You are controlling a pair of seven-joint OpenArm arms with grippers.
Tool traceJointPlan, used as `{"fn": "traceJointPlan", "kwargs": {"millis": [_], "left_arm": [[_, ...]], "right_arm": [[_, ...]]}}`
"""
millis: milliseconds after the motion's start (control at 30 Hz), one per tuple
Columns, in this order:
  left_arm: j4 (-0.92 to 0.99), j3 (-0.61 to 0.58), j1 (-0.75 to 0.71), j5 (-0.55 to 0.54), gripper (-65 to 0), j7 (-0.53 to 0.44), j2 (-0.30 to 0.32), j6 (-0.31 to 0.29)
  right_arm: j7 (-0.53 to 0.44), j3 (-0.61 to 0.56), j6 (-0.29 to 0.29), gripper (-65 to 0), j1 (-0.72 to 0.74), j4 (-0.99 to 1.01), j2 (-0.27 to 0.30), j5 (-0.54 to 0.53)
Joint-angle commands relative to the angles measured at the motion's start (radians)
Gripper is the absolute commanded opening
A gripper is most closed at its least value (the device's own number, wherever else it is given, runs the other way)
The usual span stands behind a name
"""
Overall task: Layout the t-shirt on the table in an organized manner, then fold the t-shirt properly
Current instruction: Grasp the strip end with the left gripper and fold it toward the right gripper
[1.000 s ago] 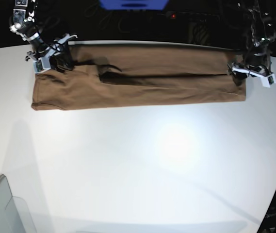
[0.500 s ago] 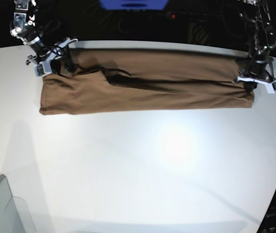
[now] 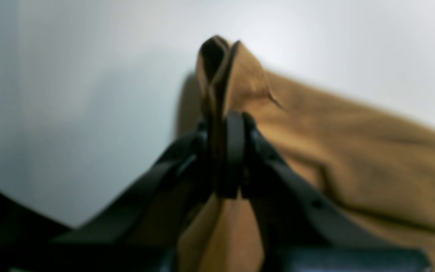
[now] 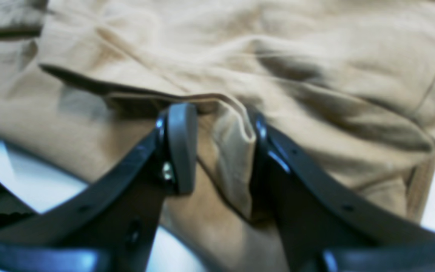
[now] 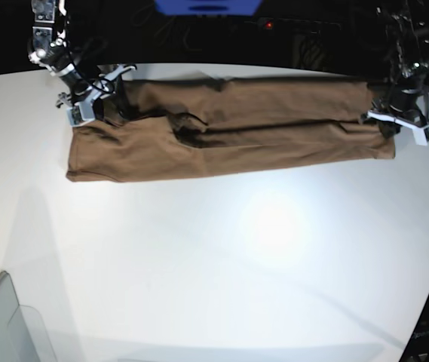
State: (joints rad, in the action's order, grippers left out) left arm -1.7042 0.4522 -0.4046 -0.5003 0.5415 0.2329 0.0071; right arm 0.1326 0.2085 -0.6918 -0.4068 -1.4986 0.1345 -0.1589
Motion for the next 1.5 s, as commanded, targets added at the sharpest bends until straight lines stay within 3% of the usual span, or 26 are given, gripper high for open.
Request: {"fn": "traceJointPlan", "kwargs": {"millis": [0,200,467,600,700,833,1167,1467], "left_arm": [[-0.058,0.001,0.006,-0.010,-65.0,-0.013,0.009,-0.012],[-0.233,-0.062,0.009,-0.008,-65.0,0.113,-0.053,-0.012],[-0.274,-0.441,0.051,-0.008,-65.0,0.119,-0.080,0.003],[-0.250,-0.597,0.106,-0.008,-65.0,0.119,-0.123,0.127],[-0.211,-0.731,0.167,0.004,-65.0,0.118,-0.119,0.207],[-0.148,-0.863,0.204,0.075,-65.0,0.116,-0.123,0.267],[-0.075,-0.889,0.247,0.127,-65.0,0.114,-0.185,0.270],[-0.044,-0.889,0.299,0.127,-65.0,0.114,-0.186,0.271]], "right_arm": [[0.012,-0.007,-0.006,-43.5,-0.002,0.005,0.006,0.003],[0.009,-0.022,-0.006,-43.5,-0.002,0.014,0.006,0.003],[0.011,-0.022,-0.006,-43.5,-0.001,0.016,0.006,0.003],[0.011,-0.022,-0.006,-43.5,-0.001,0.016,0.006,0.003],[0.011,-0.022,-0.006,-43.5,-0.001,0.016,0.006,0.003],[0.012,-0.021,-0.006,-43.5,-0.004,0.016,0.006,0.003],[0.012,-0.016,-0.006,-43.5,-0.005,0.016,0.006,0.003],[0.012,-0.016,-0.006,-43.5,-0.004,0.016,0.006,0.003]]}}
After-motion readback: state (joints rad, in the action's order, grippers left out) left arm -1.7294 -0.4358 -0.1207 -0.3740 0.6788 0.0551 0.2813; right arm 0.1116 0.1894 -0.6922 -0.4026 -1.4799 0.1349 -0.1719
